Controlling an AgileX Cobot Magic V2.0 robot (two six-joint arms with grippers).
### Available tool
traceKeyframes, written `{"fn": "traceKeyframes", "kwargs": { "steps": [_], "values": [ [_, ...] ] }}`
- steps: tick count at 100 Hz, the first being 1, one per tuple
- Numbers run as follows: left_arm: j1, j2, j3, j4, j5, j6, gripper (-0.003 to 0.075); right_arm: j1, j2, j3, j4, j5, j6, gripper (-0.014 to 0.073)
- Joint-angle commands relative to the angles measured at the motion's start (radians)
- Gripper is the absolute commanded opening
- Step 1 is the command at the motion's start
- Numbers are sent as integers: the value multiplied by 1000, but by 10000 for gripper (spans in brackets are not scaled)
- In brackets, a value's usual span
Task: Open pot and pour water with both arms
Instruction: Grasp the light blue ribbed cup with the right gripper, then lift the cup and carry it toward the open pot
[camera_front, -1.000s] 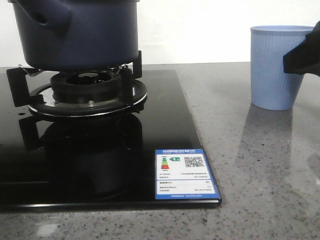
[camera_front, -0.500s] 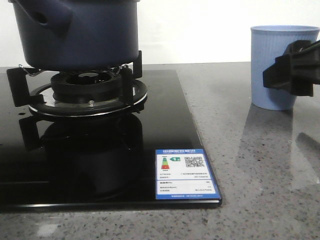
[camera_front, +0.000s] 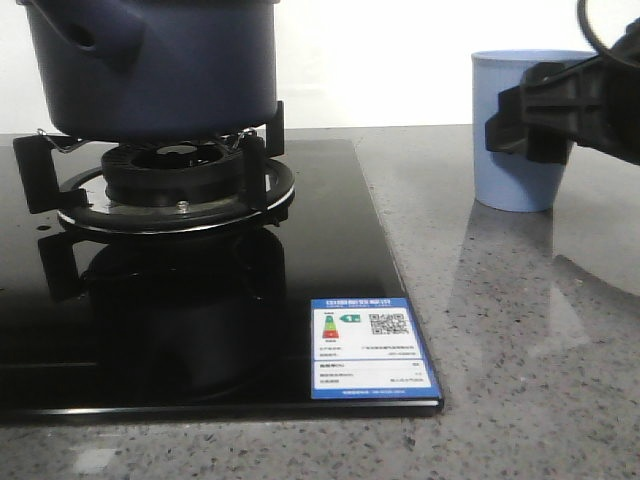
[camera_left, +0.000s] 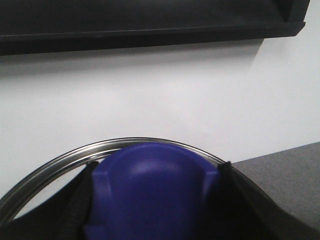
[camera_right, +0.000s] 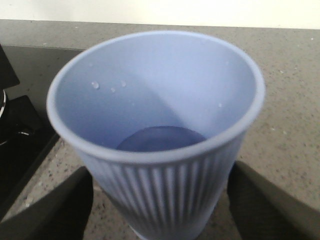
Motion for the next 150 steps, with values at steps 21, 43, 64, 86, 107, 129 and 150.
{"fn": "traceKeyframes", "kwargs": {
  "steps": [21,43,64,86,107,129,150],
  "values": [
    [2,-27,-40,-24,-77,2,359,2,58,-47,-19,-135,-2,479],
    [2,-27,-40,-24,-77,2,359,2,60,-47,-19,-191,-2,547],
    [2,-27,-40,-24,-82,2,359,2,62,-47,-19,-210,-2,595],
    [2,-27,-40,-26,-82,2,359,2,98,-47,-23,-254,-2,594],
    [2,-27,-40,-26,-82,2,359,2,111,-47,-25,-256,-2,550],
    [2,-27,-40,-26,-82,2,359,2,111,-47,-25,-261,-2,379],
    [2,-27,-40,-26,-83,2,359,2,84,-47,-45,-275,-2,374]
  ]
}}
